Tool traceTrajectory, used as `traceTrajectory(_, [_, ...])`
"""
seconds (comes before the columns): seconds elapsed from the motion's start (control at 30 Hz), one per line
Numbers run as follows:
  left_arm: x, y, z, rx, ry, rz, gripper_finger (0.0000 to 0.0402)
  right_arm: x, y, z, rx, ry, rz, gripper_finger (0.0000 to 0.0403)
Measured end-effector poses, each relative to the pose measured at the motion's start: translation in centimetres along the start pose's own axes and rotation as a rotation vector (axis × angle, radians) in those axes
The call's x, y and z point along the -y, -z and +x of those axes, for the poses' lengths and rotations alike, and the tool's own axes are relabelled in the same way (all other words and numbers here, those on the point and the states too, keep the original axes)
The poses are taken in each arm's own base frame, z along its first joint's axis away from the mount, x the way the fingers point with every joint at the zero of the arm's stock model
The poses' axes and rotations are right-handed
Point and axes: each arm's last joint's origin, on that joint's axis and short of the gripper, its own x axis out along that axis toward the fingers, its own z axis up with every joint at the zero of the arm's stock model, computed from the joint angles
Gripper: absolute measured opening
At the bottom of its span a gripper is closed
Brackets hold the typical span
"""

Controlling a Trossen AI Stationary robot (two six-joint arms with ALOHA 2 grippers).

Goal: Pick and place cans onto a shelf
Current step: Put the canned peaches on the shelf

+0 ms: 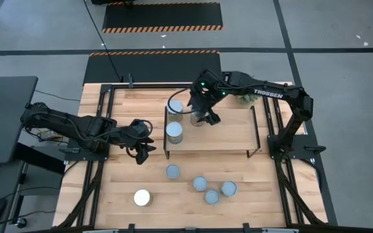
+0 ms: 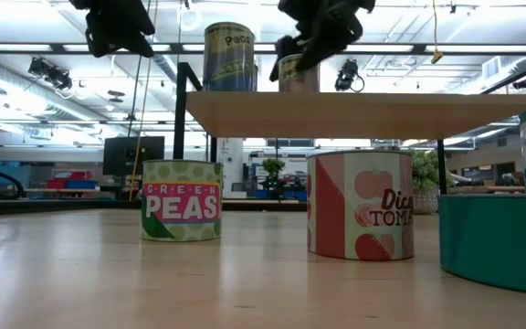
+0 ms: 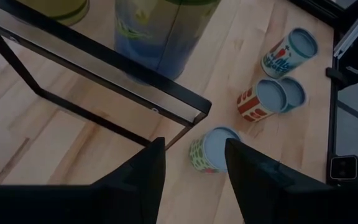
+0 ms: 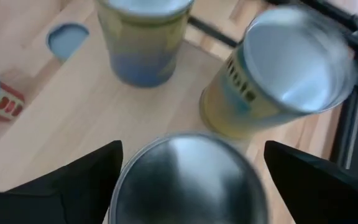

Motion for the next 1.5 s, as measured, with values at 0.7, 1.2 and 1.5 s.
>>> traceTrajectory(0.7, [-0.1, 0.3, 0.0, -0.043, 0.016, 0.022, 0.0172, -1.7, -1.8, -5.8, -0.253, 0.133, 0.205, 0.038])
traceTrajectory(1.2, [0.0, 0.3, 0.0, -0.058, 0.032, 0.057, 0.0172, -1.5, 1.9, -1.3, -0.372, 0.155, 0.407, 0.0346])
traceTrajectory(1.5, [0.0, 0.3, 0.0, -0.058, 0.032, 0.059, 0.0172, -0.4, 1.5, -0.2, -0.256, 0.261, 0.408, 0.0346])
